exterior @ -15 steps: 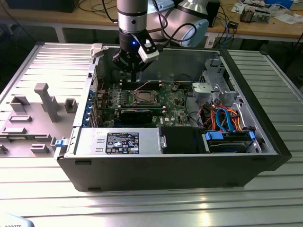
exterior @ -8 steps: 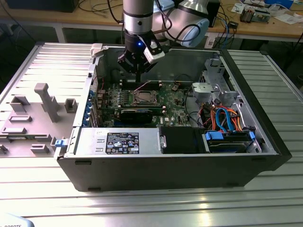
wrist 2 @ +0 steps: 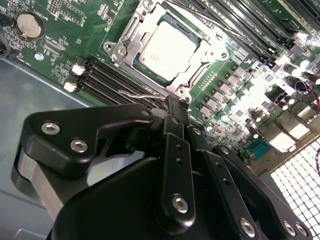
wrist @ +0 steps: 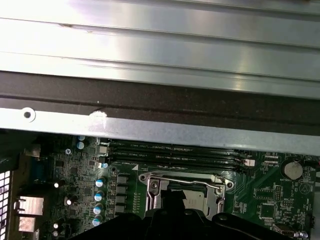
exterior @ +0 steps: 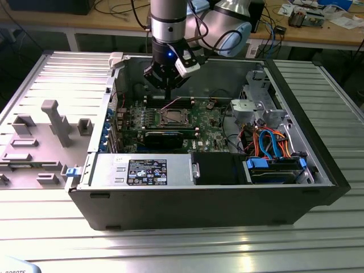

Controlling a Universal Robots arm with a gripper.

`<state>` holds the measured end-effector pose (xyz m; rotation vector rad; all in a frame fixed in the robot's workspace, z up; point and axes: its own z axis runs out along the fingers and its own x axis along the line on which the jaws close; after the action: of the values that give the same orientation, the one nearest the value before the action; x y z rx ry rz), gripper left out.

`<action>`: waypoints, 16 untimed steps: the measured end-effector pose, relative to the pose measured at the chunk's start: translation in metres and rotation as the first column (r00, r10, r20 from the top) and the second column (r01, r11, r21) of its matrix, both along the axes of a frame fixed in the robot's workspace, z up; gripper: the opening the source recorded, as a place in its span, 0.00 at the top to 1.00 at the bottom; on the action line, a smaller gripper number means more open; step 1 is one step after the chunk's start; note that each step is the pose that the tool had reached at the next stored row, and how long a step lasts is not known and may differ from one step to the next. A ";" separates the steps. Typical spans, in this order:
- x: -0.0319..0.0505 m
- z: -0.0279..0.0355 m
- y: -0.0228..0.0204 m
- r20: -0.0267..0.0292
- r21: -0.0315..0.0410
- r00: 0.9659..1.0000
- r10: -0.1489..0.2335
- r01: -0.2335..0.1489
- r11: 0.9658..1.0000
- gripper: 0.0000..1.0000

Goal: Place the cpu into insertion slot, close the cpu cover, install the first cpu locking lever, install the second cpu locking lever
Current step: 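Install the first cpu locking lever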

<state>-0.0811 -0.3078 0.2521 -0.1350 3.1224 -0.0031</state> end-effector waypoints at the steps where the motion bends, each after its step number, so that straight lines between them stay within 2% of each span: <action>1: 0.0000 0.0000 0.0000 0.000 0.000 1.000 0.000 0.000 1.000 0.89; 16: 0.0007 -0.0018 0.0000 0.000 0.002 1.000 0.000 0.000 1.000 0.89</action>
<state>-0.0805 -0.3078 0.2503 -0.1351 3.1223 -0.0006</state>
